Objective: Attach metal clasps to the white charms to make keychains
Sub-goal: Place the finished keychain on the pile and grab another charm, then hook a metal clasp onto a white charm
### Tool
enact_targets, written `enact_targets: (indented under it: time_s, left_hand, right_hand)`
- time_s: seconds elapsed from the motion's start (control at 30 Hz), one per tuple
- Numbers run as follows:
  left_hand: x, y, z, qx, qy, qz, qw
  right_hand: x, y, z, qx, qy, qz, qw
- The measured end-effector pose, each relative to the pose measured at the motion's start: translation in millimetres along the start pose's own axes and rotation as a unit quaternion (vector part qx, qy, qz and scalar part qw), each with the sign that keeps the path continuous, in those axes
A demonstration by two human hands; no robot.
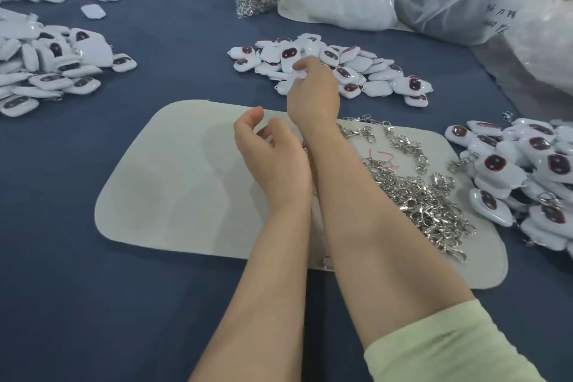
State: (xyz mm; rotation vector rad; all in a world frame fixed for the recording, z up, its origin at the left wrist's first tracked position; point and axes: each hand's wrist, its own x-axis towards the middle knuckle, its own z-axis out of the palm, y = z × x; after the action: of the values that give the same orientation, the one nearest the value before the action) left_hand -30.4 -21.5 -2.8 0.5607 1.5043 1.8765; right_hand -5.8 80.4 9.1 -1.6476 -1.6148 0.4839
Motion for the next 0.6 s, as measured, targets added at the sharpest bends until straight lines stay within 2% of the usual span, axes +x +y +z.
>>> enact_targets:
  time_s: [0.13,0.33,0.47,0.6]
  left_hand:
    - [-4,-2,4,0.05,-0.078,0.002,0.996]
    - [-11,0,12,0.077,-0.162,-0.017,0.984]
    - [-16,-1,14,0.088,-0.179,-0.025,0.98]
    - [-14,0,13,0.068,-0.164,-0.034,0.983]
  right_hand:
    - [-17,0,-30,0.174,-0.005,0.036,0.984]
    - [-53,17,-66,0.23,-0.031,0.083,0.969]
    - [-65,26,-80,0.186,-0.021,0.053,0.981]
    - [-64,33,-89,0.044,-0.014,0.034,0.998]
